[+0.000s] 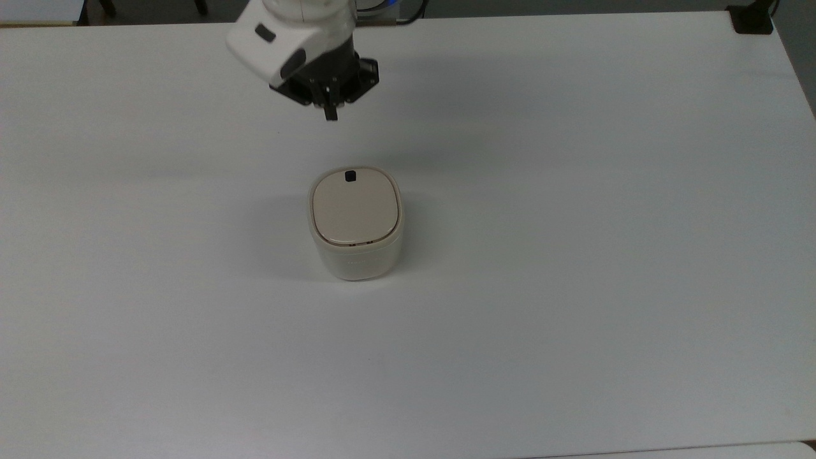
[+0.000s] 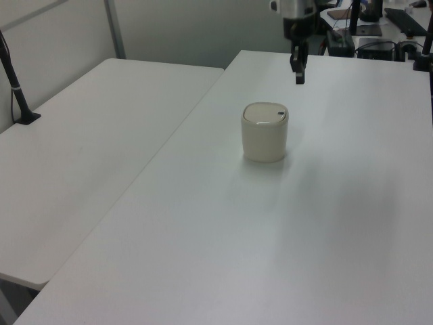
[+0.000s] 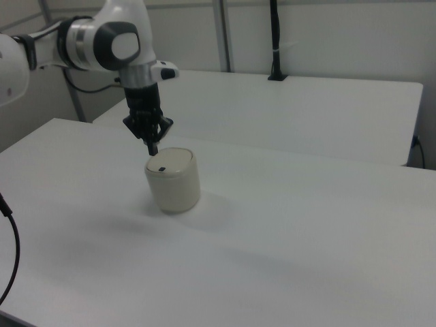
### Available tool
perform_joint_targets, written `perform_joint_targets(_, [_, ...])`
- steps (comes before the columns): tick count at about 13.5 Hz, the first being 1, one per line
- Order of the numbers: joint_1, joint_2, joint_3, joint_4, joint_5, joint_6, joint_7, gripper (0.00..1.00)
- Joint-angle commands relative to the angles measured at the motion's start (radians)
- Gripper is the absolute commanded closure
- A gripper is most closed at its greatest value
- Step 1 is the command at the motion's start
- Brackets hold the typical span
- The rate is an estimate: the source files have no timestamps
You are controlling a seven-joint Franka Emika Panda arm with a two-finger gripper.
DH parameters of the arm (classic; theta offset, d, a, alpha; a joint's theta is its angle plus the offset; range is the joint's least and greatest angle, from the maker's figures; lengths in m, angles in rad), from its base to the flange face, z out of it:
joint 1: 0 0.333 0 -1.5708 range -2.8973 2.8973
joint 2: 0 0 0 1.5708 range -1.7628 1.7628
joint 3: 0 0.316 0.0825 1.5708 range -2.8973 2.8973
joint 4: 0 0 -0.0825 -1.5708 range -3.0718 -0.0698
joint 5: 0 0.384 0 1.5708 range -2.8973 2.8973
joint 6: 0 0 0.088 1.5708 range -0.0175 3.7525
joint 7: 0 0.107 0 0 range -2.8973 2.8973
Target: Open the trash bin
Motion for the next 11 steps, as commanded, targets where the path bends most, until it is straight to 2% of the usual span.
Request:
perform_joint_targets(1, [0.003, 0.064, 0.002, -0.003, -0.008, 0.098, -0.015, 1.00])
perform_joint_targets(7, [0.011, 0.151, 0.005, -0.003, -0.021, 0.203, 0.006, 1.00])
perform_joint_targets(11, [0.031, 0.162, 0.005, -0.001, -0.021, 0.197, 0.009, 1.00])
